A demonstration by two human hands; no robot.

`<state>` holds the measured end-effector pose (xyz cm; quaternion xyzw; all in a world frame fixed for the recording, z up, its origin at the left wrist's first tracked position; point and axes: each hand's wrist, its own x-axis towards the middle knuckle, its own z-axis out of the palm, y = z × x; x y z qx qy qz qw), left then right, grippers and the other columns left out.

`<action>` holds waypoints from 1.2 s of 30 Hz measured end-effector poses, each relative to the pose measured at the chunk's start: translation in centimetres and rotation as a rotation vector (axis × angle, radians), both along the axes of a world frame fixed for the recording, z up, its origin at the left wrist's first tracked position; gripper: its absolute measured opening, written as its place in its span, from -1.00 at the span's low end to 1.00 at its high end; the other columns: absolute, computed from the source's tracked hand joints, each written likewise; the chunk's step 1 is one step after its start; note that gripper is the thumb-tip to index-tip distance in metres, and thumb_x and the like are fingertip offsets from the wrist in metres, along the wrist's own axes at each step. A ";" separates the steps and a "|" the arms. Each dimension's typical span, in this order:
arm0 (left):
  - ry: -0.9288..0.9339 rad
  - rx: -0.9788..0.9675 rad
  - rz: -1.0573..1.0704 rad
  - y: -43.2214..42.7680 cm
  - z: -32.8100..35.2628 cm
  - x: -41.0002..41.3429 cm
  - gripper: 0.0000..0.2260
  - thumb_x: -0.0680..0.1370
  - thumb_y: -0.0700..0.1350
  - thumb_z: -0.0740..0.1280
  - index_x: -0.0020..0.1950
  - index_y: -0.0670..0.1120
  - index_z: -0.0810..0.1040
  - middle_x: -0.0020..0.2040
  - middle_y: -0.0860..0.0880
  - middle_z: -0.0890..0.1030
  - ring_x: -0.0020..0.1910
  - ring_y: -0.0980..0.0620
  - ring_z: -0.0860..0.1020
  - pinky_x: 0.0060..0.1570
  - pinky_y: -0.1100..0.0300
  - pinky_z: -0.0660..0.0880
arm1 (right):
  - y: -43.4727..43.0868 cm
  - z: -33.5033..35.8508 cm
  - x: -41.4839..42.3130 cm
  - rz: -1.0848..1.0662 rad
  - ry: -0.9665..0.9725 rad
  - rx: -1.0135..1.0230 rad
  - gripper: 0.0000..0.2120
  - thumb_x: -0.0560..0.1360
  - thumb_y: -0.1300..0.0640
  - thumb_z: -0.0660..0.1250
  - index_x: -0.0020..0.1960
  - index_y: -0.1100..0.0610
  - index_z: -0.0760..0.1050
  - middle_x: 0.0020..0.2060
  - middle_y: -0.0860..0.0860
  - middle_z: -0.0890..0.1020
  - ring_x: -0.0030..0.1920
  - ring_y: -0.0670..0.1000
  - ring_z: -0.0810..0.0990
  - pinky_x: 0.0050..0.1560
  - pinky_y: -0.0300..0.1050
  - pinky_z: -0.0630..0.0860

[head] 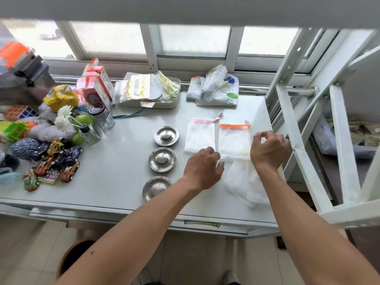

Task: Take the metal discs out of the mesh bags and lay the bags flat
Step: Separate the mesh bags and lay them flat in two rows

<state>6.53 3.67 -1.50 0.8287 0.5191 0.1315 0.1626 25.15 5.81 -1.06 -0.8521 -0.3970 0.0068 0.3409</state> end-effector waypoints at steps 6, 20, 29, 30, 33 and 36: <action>0.013 -0.353 0.133 -2.9 0.0 4.2 -0.63 0.52 0.14 0.27 0.10 -0.13 0.57 0.14 -0.08 0.55 0.10 -0.11 0.55 0.04 0.00 0.52 | -4.2 -1.6 0.8 0.010 0.023 -0.089 -0.65 0.50 0.01 0.23 0.18 0.17 0.55 0.21 0.23 0.55 0.28 0.26 0.42 0.30 0.13 0.32; -0.456 -0.862 0.445 -6.5 1.2 0.7 -0.82 0.30 -0.23 0.44 -0.25 -0.09 0.45 -0.30 -0.07 0.54 -0.34 -0.05 0.51 -0.30 0.13 0.48 | -8.4 -2.0 1.0 0.122 0.132 -0.348 -0.67 0.45 0.09 0.27 0.20 0.14 0.49 0.20 0.22 0.49 0.30 0.27 0.33 0.27 0.07 0.34; -0.728 -0.826 0.769 -6.9 1.2 -6.4 -0.86 0.45 -0.36 0.35 -0.29 -0.20 0.51 -0.32 -0.18 0.51 -0.39 -0.06 0.43 -0.35 0.13 0.38 | -9.2 -1.7 -0.8 0.227 0.111 -0.394 -0.70 0.46 0.15 0.27 0.17 0.17 0.54 0.19 0.24 0.45 0.26 0.29 0.35 0.26 -0.01 0.33; -0.737 -0.775 0.802 -6.9 1.3 -6.9 -0.83 0.47 -0.34 0.35 -0.30 -0.17 0.50 -0.33 -0.16 0.53 -0.39 -0.06 0.46 -0.32 0.08 0.45 | -9.1 -1.7 -0.9 0.232 0.114 -0.385 -0.72 0.46 0.15 0.27 0.15 0.17 0.55 0.18 0.24 0.46 0.23 0.29 0.39 0.25 -0.01 0.35; -0.707 -0.635 0.830 -7.1 1.4 -7.1 -0.86 0.50 -0.23 0.35 -0.26 -0.08 0.52 -0.29 -0.09 0.60 -0.33 -0.06 0.57 -0.11 -0.02 0.64 | -8.8 -1.9 -1.1 0.254 0.145 -0.336 -0.79 0.45 0.17 0.32 0.05 0.18 0.59 0.09 0.21 0.55 0.07 0.20 0.54 0.08 -0.09 0.43; -0.736 -0.595 0.818 -7.4 1.2 -6.1 -0.89 0.51 -0.15 0.36 -0.21 -0.02 0.52 -0.21 -0.05 0.62 -0.14 -0.10 0.65 -0.01 -0.08 0.63 | -8.5 -1.7 -1.3 0.269 0.171 -0.285 -0.84 0.44 0.21 0.35 0.01 0.20 0.62 -0.03 0.16 0.66 -0.01 0.15 0.60 -0.04 -0.16 0.44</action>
